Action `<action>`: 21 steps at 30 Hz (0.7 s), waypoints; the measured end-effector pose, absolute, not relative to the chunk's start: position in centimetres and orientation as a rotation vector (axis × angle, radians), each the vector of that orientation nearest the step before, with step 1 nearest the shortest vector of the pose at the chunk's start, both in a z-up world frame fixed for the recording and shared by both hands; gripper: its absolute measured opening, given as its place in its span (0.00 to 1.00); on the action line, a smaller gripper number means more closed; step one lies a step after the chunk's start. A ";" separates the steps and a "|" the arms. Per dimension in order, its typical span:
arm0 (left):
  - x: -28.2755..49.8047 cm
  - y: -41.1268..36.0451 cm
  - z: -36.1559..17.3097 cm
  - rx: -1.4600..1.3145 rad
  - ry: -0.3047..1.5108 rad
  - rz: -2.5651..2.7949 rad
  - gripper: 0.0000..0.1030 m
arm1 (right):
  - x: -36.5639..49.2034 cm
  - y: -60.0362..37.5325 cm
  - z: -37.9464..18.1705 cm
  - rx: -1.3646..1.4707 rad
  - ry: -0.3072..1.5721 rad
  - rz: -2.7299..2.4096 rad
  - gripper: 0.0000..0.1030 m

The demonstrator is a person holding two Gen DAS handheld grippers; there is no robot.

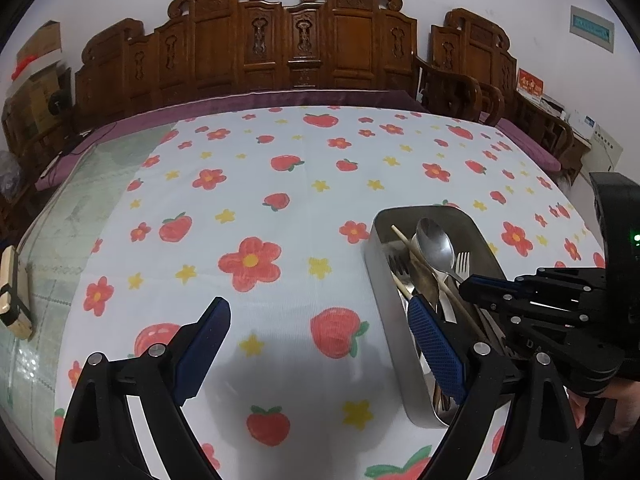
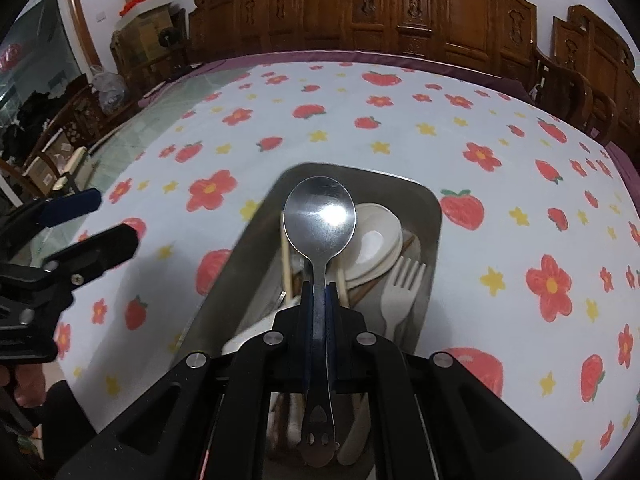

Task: Organize utensils
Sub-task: 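Carry the metal spoon over the tray and lower it with the right gripper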

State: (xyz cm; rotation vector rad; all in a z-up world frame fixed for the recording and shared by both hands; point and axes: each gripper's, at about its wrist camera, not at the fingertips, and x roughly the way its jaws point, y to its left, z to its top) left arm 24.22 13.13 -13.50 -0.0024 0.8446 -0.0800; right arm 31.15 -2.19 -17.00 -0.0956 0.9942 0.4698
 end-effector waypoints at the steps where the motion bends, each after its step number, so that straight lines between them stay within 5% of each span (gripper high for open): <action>1: 24.2 13.1 -13.6 -0.001 0.846 -0.080 0.84 | 31.2 -2.3 -17.2 -0.094 0.998 0.467 0.07; 21: 24.5 12.2 -13.6 0.009 0.851 -0.080 0.84 | 31.4 -3.8 -17.1 -0.065 0.961 0.463 0.08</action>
